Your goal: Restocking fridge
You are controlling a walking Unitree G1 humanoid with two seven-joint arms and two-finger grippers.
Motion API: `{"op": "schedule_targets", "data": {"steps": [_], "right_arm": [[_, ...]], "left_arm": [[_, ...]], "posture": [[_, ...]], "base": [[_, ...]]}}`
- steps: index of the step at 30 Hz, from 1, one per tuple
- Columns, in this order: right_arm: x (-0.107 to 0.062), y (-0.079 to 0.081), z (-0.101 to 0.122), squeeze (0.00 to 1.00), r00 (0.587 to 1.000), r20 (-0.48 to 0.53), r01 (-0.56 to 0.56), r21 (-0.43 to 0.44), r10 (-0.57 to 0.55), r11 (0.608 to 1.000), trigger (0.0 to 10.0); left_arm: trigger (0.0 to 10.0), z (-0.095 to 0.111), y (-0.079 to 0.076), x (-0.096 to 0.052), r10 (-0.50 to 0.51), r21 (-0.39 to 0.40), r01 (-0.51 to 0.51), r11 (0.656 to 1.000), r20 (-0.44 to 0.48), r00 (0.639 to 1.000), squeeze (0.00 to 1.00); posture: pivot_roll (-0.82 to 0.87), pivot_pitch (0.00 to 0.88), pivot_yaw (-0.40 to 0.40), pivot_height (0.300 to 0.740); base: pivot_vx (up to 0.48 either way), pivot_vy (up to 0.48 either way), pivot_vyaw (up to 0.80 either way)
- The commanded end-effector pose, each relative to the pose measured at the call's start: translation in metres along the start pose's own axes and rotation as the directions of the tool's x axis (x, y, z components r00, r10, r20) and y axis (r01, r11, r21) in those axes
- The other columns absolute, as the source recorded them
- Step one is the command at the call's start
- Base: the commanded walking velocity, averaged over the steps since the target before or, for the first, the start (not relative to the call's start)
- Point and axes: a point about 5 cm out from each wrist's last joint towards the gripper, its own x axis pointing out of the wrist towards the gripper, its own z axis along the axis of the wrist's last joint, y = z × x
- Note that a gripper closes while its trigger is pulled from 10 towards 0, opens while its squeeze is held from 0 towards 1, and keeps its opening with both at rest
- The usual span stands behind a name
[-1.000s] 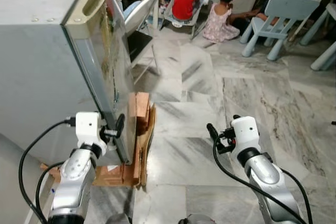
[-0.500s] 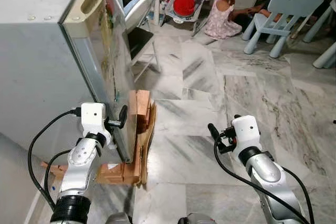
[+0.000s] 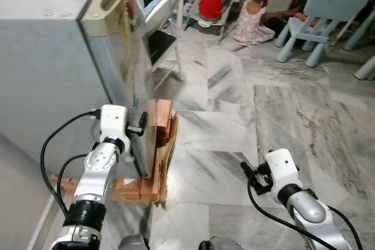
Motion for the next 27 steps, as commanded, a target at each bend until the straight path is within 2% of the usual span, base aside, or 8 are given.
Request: {"op": "schedule_targets", "data": {"steps": [1, 5, 8, 10, 14, 16, 24, 27], "right_arm": [[0.002, 0.002, 0.0, 0.0, 1.0, -0.007, -0.023, -0.008, 0.023, 1.0, 10.0], [0.0, 0.003, -0.004, 0.0, 0.999, -0.021, -0.026, -0.003, 0.026, 1.0, 10.0], [-0.001, 0.004, -0.006, 0.0, 0.999, -0.029, -0.031, -0.004, 0.031, 0.999, 10.0], [0.0, 0.003, -0.006, 0.0, 0.999, -0.03, -0.032, -0.004, 0.032, 0.999, 10.0], [0.001, 0.004, -0.007, 0.0, 0.999, -0.032, -0.034, -0.001, 0.034, 0.999, 10.0], [0.002, 0.004, -0.008, 0.0, 0.999, -0.032, -0.039, 0.002, 0.039, 0.999, 10.0], [0.009, 0.004, -0.004, 0.0, 0.999, -0.001, -0.036, -0.001, 0.036, 0.999, 10.0], [0.013, 0.002, 0.006, 0.0, 0.999, 0.051, -0.01, 0.01, 0.01, 1.0, 10.0]], "left_arm": [[10.0, 0.056, -0.089, 0.009, -0.425, 0.17, 0.395, 0.903, 0.213, 0.88, 0.0], [10.0, 0.069, -0.134, -0.002, -0.576, 0.111, 0.568, 0.815, 0.262, 0.775, 0.0], [10.0, 0.072, -0.142, 0.001, -0.569, 0.066, 0.576, 0.815, 0.279, 0.774, 0.0], [10.0, 0.067, -0.119, 0.012, -0.49, 0.08, 0.487, 0.87, 0.257, 0.833, 0.0], [10.0, 0.068, -0.099, 0.015, -0.414, 0.058, 0.414, 0.908, 0.269, 0.87, 0.0], [10.0, 0.068, -0.074, 0.014, -0.306, -0.02, 0.324, 0.946, 0.274, 0.912, 0.0], [10.0, 0.038, -0.043, -0.001, -0.153, -0.118, 0.177, 0.977, 0.192, 0.969, 0.0], [10.0, 0.018, -0.033, -0.017, -0.099, -0.156, 0.123, 0.98, 0.151, 0.984, 0.0]], "posture": [[-0.05, 0.067, -0.041, 0.74], [-0.06, 0.063, -0.04, 0.74], [-0.06, 0.061, -0.039, 0.74], [-0.07, 0.059, -0.038, 0.74], [-0.06, 0.057, -0.038, 0.74], [-0.06, 0.057, -0.038, 0.74], [-0.05, 0.057, -0.038, 0.74], [-0.05, 0.057, -0.039, 0.74]], "base": [[0.0, 0.0, 0.0], [0.0, 0.0, 0.0], [0.0, 0.0, 0.0], [0.0, 0.0, 0.0], [0.0, 0.0, 0.0], [0.0, 0.0, 0.0], [0.0, 0.0, 0.0], [0.0, 0.0, 0.0]]}}
